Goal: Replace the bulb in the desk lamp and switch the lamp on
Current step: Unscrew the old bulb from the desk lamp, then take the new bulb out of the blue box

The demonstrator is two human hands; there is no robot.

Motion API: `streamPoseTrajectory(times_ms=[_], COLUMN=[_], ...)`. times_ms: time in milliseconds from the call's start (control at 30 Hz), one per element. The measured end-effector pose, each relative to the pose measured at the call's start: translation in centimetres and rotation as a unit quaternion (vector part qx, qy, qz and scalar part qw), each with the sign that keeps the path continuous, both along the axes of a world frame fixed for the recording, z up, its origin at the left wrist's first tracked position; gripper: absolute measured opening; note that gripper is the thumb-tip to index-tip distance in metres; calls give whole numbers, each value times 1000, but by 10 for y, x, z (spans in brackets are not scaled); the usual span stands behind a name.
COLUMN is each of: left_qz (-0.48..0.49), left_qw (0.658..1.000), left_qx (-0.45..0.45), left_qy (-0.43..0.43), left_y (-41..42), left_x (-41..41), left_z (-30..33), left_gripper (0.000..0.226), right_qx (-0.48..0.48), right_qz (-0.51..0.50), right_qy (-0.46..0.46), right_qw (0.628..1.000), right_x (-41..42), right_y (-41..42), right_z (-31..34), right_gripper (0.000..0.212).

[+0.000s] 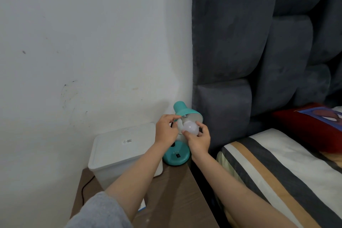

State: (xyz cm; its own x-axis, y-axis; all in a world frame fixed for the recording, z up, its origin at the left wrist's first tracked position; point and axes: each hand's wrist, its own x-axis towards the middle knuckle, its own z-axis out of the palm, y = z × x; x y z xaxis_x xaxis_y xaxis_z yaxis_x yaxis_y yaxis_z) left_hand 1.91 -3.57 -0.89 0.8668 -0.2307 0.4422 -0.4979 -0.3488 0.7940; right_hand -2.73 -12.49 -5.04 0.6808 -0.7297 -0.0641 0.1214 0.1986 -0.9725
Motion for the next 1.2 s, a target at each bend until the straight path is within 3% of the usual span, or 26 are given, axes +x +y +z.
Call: streamPoseTrajectory(times_ms=[333, 700, 900, 1200], left_qz=[50, 175, 193, 196], left_qw=[995, 970, 964, 968], left_qx=[71, 113, 118, 100], left_qy=[42, 122, 138, 123], left_y=[68, 167, 181, 185], left_x=[-46, -92, -94, -85], left_z=[-26, -100, -119, -137], left_gripper=[27, 29, 35, 30], right_qx=[-74, -107, -161, -190], right_qz=[5, 29, 65, 81], right_qy=[24, 215, 265, 305], right_qw=[997, 970, 948, 930], right_x=[-56, -82, -72, -46], right_y=[36, 121, 132, 144], right_z=[-12, -96, -121, -138], right_gripper=[49, 51, 47, 57])
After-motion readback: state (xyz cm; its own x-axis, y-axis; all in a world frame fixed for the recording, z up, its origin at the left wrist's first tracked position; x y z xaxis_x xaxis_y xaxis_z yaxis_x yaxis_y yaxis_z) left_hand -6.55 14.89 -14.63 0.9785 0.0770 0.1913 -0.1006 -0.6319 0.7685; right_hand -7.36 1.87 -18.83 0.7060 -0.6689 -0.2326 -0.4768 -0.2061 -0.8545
